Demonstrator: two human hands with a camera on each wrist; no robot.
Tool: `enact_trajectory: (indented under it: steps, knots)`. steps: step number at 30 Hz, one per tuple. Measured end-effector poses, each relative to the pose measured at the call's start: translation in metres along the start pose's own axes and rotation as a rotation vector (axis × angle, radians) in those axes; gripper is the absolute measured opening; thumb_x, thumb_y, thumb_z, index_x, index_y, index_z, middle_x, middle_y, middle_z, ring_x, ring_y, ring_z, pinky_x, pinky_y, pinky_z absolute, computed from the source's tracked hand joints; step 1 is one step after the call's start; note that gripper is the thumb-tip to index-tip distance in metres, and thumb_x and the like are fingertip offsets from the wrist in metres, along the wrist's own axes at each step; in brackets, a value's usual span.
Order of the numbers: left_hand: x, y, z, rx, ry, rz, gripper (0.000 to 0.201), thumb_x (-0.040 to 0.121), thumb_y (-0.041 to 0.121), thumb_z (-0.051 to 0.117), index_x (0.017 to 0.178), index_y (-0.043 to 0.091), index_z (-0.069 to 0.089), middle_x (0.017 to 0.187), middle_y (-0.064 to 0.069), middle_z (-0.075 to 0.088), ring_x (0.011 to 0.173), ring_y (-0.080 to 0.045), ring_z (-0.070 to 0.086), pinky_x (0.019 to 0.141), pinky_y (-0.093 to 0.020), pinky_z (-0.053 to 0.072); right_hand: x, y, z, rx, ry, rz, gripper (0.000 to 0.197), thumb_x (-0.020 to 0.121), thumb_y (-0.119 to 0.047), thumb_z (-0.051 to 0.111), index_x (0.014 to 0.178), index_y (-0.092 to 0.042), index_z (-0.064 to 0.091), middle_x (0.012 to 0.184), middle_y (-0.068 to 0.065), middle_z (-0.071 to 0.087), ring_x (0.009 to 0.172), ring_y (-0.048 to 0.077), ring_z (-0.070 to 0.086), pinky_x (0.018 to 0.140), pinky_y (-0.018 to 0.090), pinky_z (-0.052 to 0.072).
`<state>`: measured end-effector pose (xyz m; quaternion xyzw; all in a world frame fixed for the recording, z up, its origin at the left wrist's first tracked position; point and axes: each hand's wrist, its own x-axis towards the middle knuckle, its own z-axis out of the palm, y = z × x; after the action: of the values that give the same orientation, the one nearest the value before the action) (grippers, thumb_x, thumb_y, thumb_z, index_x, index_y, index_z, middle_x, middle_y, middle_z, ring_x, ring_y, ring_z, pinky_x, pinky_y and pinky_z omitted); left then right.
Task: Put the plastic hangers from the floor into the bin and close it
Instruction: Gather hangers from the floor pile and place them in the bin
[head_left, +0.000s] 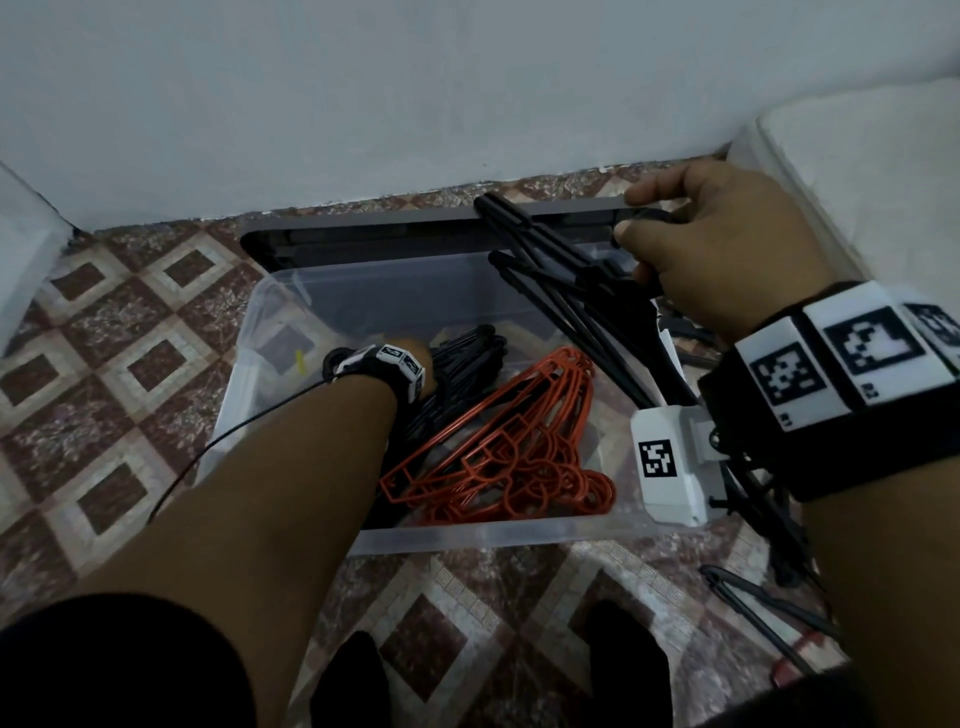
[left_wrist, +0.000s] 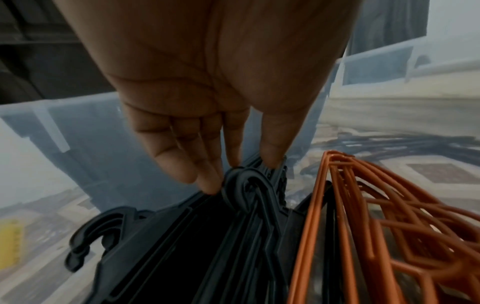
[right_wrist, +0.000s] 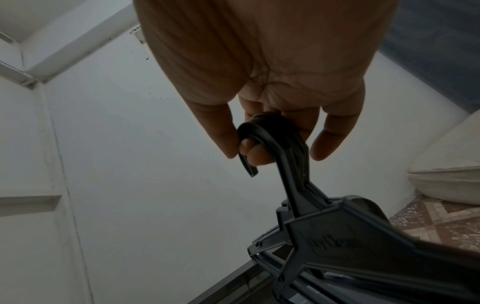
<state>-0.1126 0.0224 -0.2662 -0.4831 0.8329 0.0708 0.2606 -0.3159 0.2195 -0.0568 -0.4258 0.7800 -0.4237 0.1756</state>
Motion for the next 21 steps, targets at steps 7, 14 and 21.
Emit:
enact_trajectory:
  steps: [7, 14, 21]
  knots:
    - [0.000, 0.013, 0.015, -0.073, 0.048, 0.016, 0.072, 0.079, 0.024, 0.073, 0.138, 0.004, 0.038, 0.120, -0.020, 0.062, 0.106, -0.037, 0.062, 0.087, -0.047, 0.054, 0.000, 0.000, 0.001, -0.009, -0.005, -0.006, 0.018, 0.085, -0.030, 0.069, 0.102, -0.029, 0.066, 0.096, 0.004, 0.070, 0.083, 0.023, 0.067, 0.079, 0.038, 0.057]
    - [-0.008, 0.017, 0.024, -0.126, 0.042, 0.108, 0.042, 0.081, 0.018, 0.073, 0.115, 0.008, 0.052, 0.120, -0.015, 0.063, 0.105, -0.031, 0.063, 0.090, -0.040, 0.053, -0.002, 0.003, 0.001, -0.001, -0.009, 0.000, 0.016, 0.085, -0.029, 0.069, 0.100, -0.030, 0.065, 0.091, 0.001, 0.067, 0.087, 0.023, 0.067, 0.079, 0.043, 0.058]
    - [-0.024, 0.011, 0.013, -0.318, 0.035, 0.144, 0.022, 0.085, 0.026, 0.068, 0.106, 0.022, 0.063, 0.115, -0.004, 0.065, 0.097, -0.022, 0.062, 0.081, -0.024, 0.049, -0.002, 0.003, 0.002, -0.026, 0.009, -0.024, 0.016, 0.083, -0.031, 0.070, 0.098, -0.032, 0.065, 0.089, -0.004, 0.068, 0.082, 0.019, 0.068, 0.076, 0.043, 0.058]
